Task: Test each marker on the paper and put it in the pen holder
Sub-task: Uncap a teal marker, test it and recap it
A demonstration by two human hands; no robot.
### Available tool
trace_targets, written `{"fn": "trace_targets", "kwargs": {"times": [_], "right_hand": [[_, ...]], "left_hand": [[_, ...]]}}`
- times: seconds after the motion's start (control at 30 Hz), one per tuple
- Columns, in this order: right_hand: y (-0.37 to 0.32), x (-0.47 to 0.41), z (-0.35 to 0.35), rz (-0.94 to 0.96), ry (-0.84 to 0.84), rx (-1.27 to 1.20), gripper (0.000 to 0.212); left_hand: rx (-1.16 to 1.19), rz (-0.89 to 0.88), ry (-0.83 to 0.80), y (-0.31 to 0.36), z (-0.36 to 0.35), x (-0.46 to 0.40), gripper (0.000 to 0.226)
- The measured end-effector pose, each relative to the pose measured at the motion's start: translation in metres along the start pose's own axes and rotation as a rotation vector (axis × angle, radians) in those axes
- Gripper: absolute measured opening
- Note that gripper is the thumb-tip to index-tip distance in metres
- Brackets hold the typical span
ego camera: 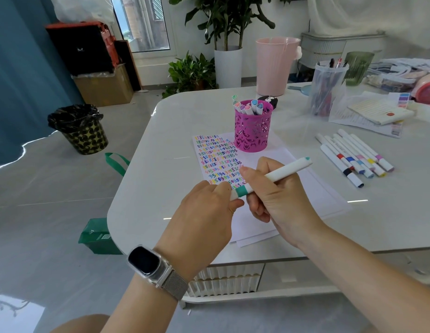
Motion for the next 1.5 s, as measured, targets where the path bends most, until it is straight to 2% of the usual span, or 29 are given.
{"fn": "trace_targets", "kwargs": {"times": [0.2,0.5,0.67,0.87,1.0,1.07,1.17,1.23,1.3,1.37,1.43,1.5], "right_hand": [[0.001,0.002,-0.003,-0.026,0.008,-0.039,0.043],[0.004,0.003,0.002,-0.051,0.039,-0.032,0.043],[0.008,0.002,0.003,-0.075,0.047,-0.029,0.043],[-0.003,-0.01,0.006,-0.072,0.037,0.04,0.043],[-0.017,-0.016,0.008,-0.01,-0.003,0.044,0.046],[-0.022,-0.02,0.013,0.022,0.044,0.029,0.043],[-0.029,-0.03,0.035,0.058,0.233,-0.044,0.035],[-0.033,-0.034,0.055,0.147,0.267,0.122,0.022],[-0.029,-0.036,0.068,0.322,0.166,0.643,0.007],[-0.017,-0.035,0.068,0.5,0.009,1.104,0.016],[-0.003,-0.034,0.06,0.667,-0.169,1.249,0.025],[0.007,-0.032,0.049,0.762,-0.278,1.256,0.025]], "left_hand": [[-0.102,-0.053,0.044,-0.001,0.003,-0.001,0.025],[-0.084,-0.059,0.08,-0.001,-0.007,-0.001,0.024],[-0.097,-0.054,0.06,0.001,-0.009,-0.002,0.02],[0.013,0.028,-0.007,0.002,-0.012,-0.01,0.026],[-0.023,-0.018,0.121,0.011,0.001,-0.018,0.035],[-0.031,0.013,0.076,0.009,0.006,-0.022,0.032],[-0.031,0.136,-0.061,-0.002,0.009,-0.02,0.03],[-0.055,0.181,-0.104,-0.007,0.012,-0.016,0.031],[-0.042,0.199,-0.108,-0.009,0.014,-0.012,0.032],[0.023,0.205,-0.084,-0.01,0.015,-0.009,0.031],[0.087,0.202,-0.045,-0.009,0.016,-0.009,0.028],[0.174,0.22,0.002,-0.007,0.017,-0.01,0.022]]}}
Point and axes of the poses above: each hand's wrist, its own x-axis away from the middle knuckle, its own z-axis out of the back of the hand, y = z × x, the point moved 1 cm from there along -x, towards the middle knuckle, and after that the axes turned 5 degrees about -y, right-handed, at the moved point
